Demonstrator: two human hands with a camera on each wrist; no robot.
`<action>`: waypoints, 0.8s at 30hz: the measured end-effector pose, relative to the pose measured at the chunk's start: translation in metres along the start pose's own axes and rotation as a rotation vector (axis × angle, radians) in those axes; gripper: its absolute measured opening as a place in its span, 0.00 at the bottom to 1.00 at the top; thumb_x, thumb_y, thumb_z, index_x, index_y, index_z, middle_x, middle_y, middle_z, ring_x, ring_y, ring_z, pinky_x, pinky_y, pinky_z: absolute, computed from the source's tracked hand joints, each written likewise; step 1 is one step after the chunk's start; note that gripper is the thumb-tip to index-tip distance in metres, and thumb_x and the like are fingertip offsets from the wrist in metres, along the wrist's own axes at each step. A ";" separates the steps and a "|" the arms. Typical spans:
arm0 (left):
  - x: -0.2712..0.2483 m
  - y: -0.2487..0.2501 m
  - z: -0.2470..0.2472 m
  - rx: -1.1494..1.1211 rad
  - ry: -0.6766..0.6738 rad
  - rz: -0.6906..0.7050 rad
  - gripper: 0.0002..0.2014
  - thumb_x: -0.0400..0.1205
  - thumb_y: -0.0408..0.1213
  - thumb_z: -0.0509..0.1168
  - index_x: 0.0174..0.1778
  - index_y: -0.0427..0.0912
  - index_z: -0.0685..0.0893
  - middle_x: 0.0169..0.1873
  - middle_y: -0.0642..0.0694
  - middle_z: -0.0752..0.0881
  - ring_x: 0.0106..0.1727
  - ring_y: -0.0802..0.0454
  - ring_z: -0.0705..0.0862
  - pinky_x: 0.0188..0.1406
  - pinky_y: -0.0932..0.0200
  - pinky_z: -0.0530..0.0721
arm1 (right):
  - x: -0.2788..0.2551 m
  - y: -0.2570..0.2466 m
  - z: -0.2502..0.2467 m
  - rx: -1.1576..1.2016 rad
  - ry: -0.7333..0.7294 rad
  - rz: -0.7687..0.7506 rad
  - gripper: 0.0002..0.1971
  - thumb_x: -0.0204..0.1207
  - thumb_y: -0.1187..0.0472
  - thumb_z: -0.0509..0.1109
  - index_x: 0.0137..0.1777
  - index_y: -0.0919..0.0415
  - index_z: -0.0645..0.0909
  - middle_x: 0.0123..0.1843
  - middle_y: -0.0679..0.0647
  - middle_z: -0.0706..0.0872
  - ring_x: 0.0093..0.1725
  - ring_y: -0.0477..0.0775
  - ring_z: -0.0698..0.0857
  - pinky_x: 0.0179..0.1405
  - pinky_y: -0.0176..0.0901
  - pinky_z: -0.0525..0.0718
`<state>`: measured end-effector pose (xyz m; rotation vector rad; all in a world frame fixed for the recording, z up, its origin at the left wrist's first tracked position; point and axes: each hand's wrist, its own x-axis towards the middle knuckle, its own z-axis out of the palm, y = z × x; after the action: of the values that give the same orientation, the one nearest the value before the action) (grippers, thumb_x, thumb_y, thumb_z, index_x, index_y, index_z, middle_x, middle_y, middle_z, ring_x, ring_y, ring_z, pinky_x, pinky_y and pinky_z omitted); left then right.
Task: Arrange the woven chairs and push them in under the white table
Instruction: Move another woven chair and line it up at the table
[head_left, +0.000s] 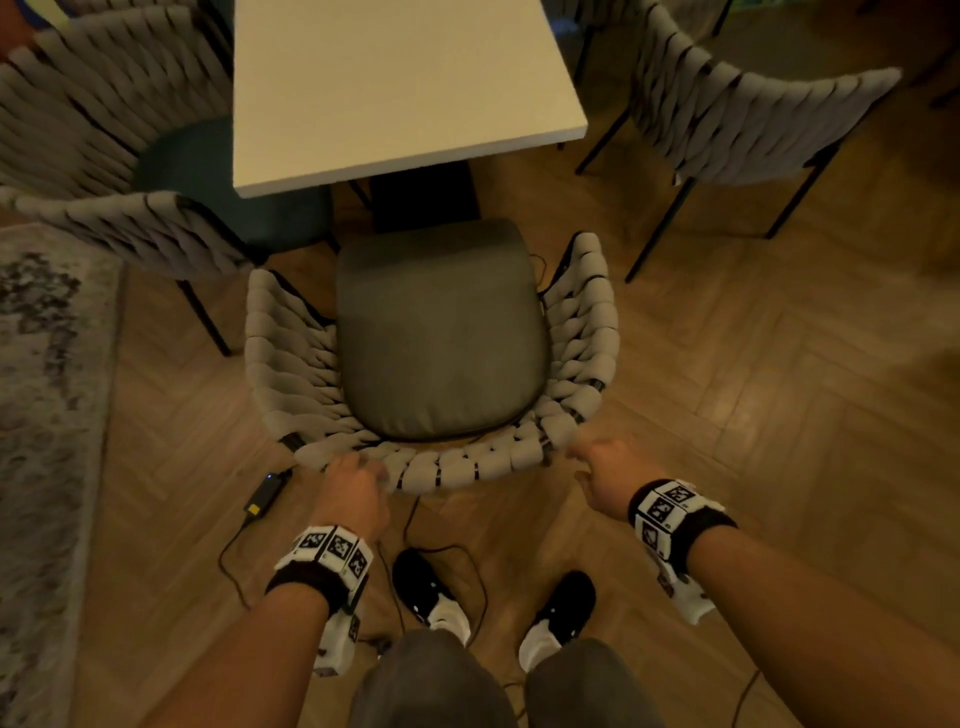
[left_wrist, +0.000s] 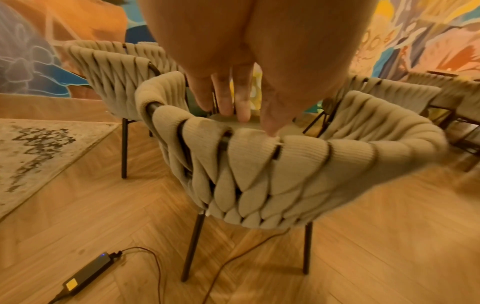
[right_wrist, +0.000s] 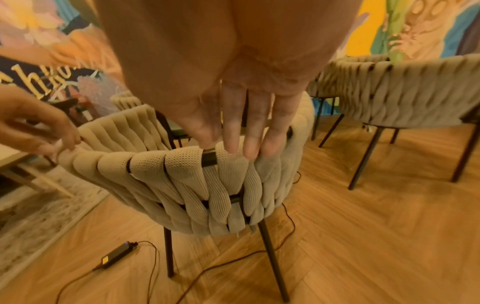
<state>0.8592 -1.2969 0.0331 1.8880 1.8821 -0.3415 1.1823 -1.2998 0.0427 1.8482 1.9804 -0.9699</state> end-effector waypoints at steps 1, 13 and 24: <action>-0.009 0.011 0.002 0.016 0.010 0.018 0.11 0.81 0.38 0.63 0.57 0.44 0.84 0.61 0.42 0.79 0.61 0.45 0.78 0.56 0.56 0.77 | -0.011 0.011 0.004 0.049 -0.008 0.016 0.16 0.80 0.59 0.60 0.67 0.49 0.75 0.61 0.55 0.84 0.59 0.58 0.82 0.55 0.50 0.83; -0.038 0.138 0.039 -0.075 -0.342 0.091 0.09 0.84 0.42 0.62 0.54 0.46 0.86 0.52 0.43 0.89 0.55 0.46 0.86 0.51 0.58 0.80 | -0.145 0.161 0.058 0.336 -0.250 0.328 0.06 0.79 0.54 0.58 0.47 0.41 0.74 0.47 0.49 0.81 0.53 0.55 0.83 0.52 0.45 0.82; 0.090 0.273 0.018 0.009 -0.562 0.194 0.02 0.84 0.43 0.61 0.45 0.54 0.76 0.56 0.45 0.85 0.61 0.47 0.83 0.57 0.61 0.78 | -0.144 0.286 0.043 0.473 -0.414 0.708 0.10 0.77 0.57 0.64 0.36 0.43 0.74 0.35 0.42 0.79 0.36 0.38 0.77 0.41 0.23 0.74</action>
<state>1.1350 -1.2174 0.0125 1.7262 1.3173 -0.7278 1.4673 -1.4490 0.0154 2.1073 0.7950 -1.4772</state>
